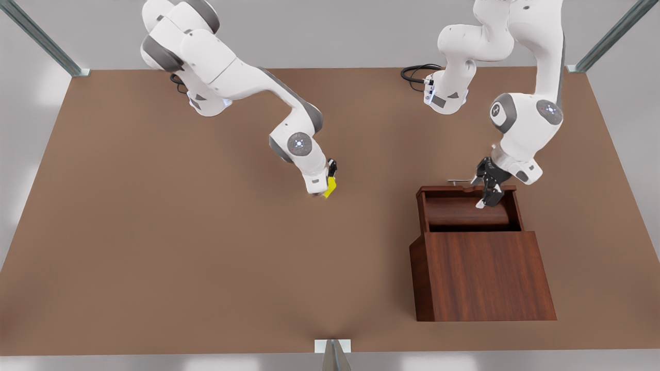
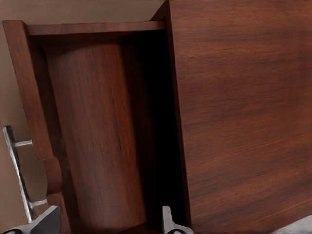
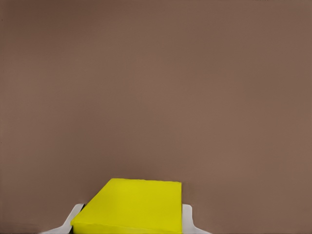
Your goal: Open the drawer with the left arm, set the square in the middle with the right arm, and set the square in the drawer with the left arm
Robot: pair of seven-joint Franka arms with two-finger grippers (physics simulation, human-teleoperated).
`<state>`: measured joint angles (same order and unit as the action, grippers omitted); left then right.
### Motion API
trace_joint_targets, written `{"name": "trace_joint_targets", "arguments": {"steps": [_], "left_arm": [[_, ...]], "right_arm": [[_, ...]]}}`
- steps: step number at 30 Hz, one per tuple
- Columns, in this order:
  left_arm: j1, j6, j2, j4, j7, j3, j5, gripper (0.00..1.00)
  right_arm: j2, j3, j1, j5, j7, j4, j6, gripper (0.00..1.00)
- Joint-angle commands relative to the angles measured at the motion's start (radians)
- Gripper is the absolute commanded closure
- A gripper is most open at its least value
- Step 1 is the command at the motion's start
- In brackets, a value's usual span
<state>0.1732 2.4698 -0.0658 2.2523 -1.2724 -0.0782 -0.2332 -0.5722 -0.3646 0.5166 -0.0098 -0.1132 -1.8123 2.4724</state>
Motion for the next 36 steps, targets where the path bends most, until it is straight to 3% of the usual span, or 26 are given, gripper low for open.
{"name": "trace_joint_targets", "arguments": {"steps": [1,4,7,11,14,15,16,18,26,28,30,33,34,36], "left_arm": [[-0.001,-0.038,0.035,-0.057,0.024,0.000,0.068,0.00],[0.012,-0.141,0.169,-0.267,0.132,0.000,0.184,0.00],[0.012,-0.385,0.241,-0.485,0.609,0.000,0.184,0.00],[0.012,-0.621,0.340,-0.755,0.872,0.003,0.180,0.00],[0.031,-0.640,0.354,-0.793,1.062,0.043,0.183,0.00],[0.071,-0.649,0.388,-0.842,1.062,0.035,0.187,0.00],[0.072,-0.704,0.425,-0.910,1.087,0.040,0.195,0.00],[0.160,-0.730,0.446,-0.927,1.120,0.064,0.269,0.00],[0.180,-0.732,0.468,-0.927,1.142,0.086,0.269,0.00],[0.187,-0.732,0.469,-0.925,1.186,0.103,0.265,0.00],[0.187,-0.730,0.474,-0.924,1.206,0.136,0.261,0.00],[0.210,-0.727,0.489,-0.924,1.206,0.253,0.262,0.00],[0.250,-0.723,0.498,-0.924,1.205,0.256,0.262,0.00],[0.358,-0.712,0.543,-0.928,1.176,0.255,0.269,0.00]], "right_arm": [[-0.011,0.004,0.017,-0.015,0.012,0.002,0.000,0.49],[-0.024,0.006,0.063,-0.044,0.010,0.002,0.003,0.49],[-0.081,0.026,0.112,-0.029,0.050,0.036,0.034,0.49],[-0.213,0.092,0.143,-0.036,0.095,0.217,0.039,0.49],[-0.212,0.096,0.141,-0.033,0.096,0.225,0.040,0.47],[-0.207,0.099,0.141,-0.032,0.096,0.223,0.039,0.28],[-0.199,0.102,0.140,-0.039,0.095,0.222,0.039,0.00],[-0.187,0.102,0.140,-0.030,0.095,0.222,0.039,0.00],[-0.134,0.102,0.131,-0.027,0.096,0.211,0.022,0.00],[0.072,0.102,0.051,-0.024,0.095,0.082,-0.018,0.00],[0.253,0.101,-0.073,-0.018,0.087,0.067,-0.216,0.00],[0.399,0.133,-0.496,-0.016,0.093,0.076,-0.403,0.00],[0.420,0.156,-0.590,-0.016,0.092,0.117,-0.480,0.00],[0.488,0.300,-0.601,-0.018,0.099,0.212,-0.765,0.00]]}}
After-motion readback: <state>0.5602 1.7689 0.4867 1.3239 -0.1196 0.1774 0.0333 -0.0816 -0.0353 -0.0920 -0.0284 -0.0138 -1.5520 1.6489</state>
